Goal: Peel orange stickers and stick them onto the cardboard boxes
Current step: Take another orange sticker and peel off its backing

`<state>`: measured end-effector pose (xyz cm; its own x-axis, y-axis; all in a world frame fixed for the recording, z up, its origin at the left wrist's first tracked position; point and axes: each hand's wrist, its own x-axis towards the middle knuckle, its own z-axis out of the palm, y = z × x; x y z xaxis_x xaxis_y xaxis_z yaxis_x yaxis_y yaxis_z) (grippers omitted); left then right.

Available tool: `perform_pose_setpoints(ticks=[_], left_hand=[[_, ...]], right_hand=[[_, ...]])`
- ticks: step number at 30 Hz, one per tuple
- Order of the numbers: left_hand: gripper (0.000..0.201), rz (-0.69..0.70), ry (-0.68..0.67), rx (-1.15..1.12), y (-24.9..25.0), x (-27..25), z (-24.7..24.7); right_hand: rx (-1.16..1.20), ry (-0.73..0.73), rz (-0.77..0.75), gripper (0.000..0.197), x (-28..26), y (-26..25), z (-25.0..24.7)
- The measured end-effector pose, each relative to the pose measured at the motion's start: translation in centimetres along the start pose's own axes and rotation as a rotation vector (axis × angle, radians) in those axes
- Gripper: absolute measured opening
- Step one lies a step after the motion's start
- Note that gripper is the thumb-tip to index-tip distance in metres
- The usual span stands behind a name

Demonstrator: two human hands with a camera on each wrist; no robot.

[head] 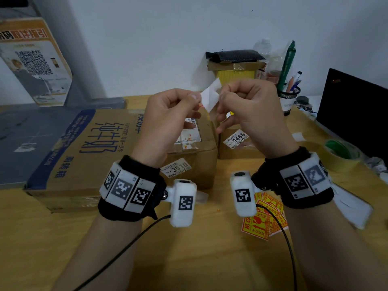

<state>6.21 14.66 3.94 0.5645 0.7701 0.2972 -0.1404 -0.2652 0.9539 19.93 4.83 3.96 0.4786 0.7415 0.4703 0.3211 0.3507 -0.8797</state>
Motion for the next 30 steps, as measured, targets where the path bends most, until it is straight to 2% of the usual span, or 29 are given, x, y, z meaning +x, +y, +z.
perform_pose_setpoints(ticks=[8, 16, 22, 25, 28, 30], left_hand=[[0.016, -0.057, 0.077, 0.005, -0.8, 0.9, -1.0], [0.017, -0.053, 0.179, -0.028, -0.8, 1.4, -1.9], [0.017, -0.064, 0.266, -0.047, -0.7, 1.6, -2.2], [0.015, -0.067, 0.251, -0.019, -0.8, 1.5, -1.9], [0.012, -0.066, 0.232, 0.016, -0.9, 1.4, -1.7], [0.019, -0.064, 0.214, 0.033, -1.0, 1.4, -1.6]], right_hand=[[-0.049, 0.051, 0.112, 0.016, 0.2, 0.3, -0.4], [-0.287, 0.113, 0.233, 0.019, 0.3, 1.0, -1.1], [-0.517, 0.204, 0.206, 0.028, 0.3, 0.9, -2.4], [-0.702, 0.171, 0.229, 0.03, 0.3, 1.1, -3.0], [-0.864, 0.05, 0.347, 0.03, 0.3, 1.6, -3.1], [-0.943, -0.018, 0.364, 0.028, 0.2, 1.6, -3.0]])
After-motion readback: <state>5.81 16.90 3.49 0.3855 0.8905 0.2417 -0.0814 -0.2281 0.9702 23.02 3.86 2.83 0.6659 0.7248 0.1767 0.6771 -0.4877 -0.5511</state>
